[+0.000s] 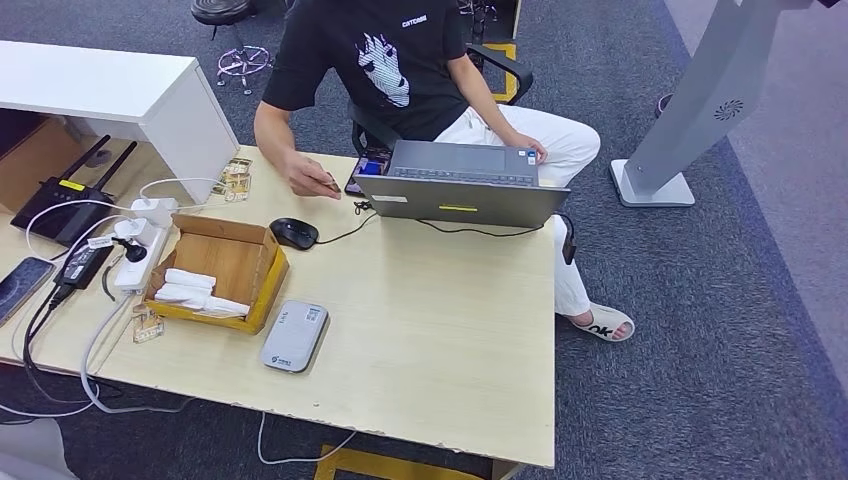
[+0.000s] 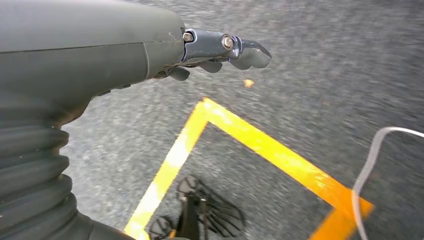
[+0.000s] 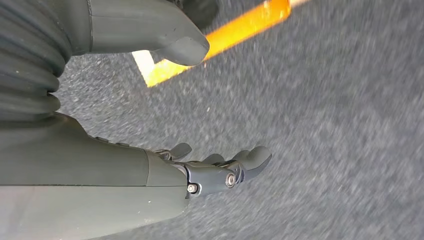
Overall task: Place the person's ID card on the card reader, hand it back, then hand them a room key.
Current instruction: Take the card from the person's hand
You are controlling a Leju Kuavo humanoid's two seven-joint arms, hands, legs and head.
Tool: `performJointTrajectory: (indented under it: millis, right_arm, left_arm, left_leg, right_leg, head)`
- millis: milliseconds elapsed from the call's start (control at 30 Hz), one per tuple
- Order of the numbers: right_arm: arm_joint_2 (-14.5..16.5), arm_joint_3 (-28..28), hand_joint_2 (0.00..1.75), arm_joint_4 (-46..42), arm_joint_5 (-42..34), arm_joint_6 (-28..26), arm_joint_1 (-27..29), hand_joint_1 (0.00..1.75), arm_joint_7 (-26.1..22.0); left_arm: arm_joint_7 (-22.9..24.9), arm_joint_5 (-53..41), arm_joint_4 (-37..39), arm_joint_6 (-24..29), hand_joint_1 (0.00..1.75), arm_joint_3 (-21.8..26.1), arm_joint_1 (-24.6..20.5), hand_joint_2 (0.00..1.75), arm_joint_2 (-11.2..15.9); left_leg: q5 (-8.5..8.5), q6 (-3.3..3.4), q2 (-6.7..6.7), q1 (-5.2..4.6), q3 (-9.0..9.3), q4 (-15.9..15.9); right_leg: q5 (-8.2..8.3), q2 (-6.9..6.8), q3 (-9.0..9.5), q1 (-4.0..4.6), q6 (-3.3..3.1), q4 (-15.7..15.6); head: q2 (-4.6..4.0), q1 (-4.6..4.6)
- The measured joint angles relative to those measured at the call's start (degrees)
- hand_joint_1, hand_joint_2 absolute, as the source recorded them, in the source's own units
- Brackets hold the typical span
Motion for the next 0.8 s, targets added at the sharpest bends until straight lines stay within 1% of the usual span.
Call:
performJointTrajectory:
  millis: [367, 500, 633, 800]
  right_arm:
    - [0.3, -18.8, 1.75, -4.0, 9.6, -3.8, 0.0, 0.0, 5.2]
    - [0.5, -25.1, 1.75, -5.5, 12.2, -5.0, 0.0, 0.0, 6.2]
    - [1.0, -29.8, 1.75, -7.1, 14.0, -6.0, 0.0, 0.0, 7.1]
    - [1.9, -34.7, 1.75, -9.0, 15.5, -6.9, 0.0, 0.0, 8.2]
  left_arm:
    - [9.0, 0.1, 0.1, 4.5, 0.0, 2.5, 0.5, 1.75, -1.1]
    - [11.0, -0.8, 0.1, 6.7, 0.0, 5.6, 0.7, 1.75, -1.1]
    - [10.5, -3.5, -0.6, 8.0, 0.0, 10.7, 0.8, 1.75, -1.2]
    - [6.9, -6.6, -4.9, 8.5, 0.0, 16.7, 0.9, 1.75, -1.5]
  left_leg:
    - [0.0, 0.0, 0.0, 0.0, 0.0, 0.0]
    - [0.0, 0.0, 0.0, 0.0, 0.02, 0.0]
    - [0.0, 0.0, 0.0, 0.01, 0.04, 0.0]
    - [0.01, -0.02, 0.01, 0.02, 0.07, 0.0]
  right_leg:
    - [0.0, 0.0, 0.01, 0.0, 0.0, 0.0]
    - [0.0, 0.0, 0.01, 0.0, 0.0, 0.0]
    - [0.0, 0.0, 0.01, 0.0, 0.0, 0.0]
    - [0.0, 0.0, 0.04, 0.0, -0.01, 0.0]
  head:
    - [0.0, 0.0]
    - [0.0, 0.01]
    - [0.0, -0.01]
    - [0.0, -0.01]
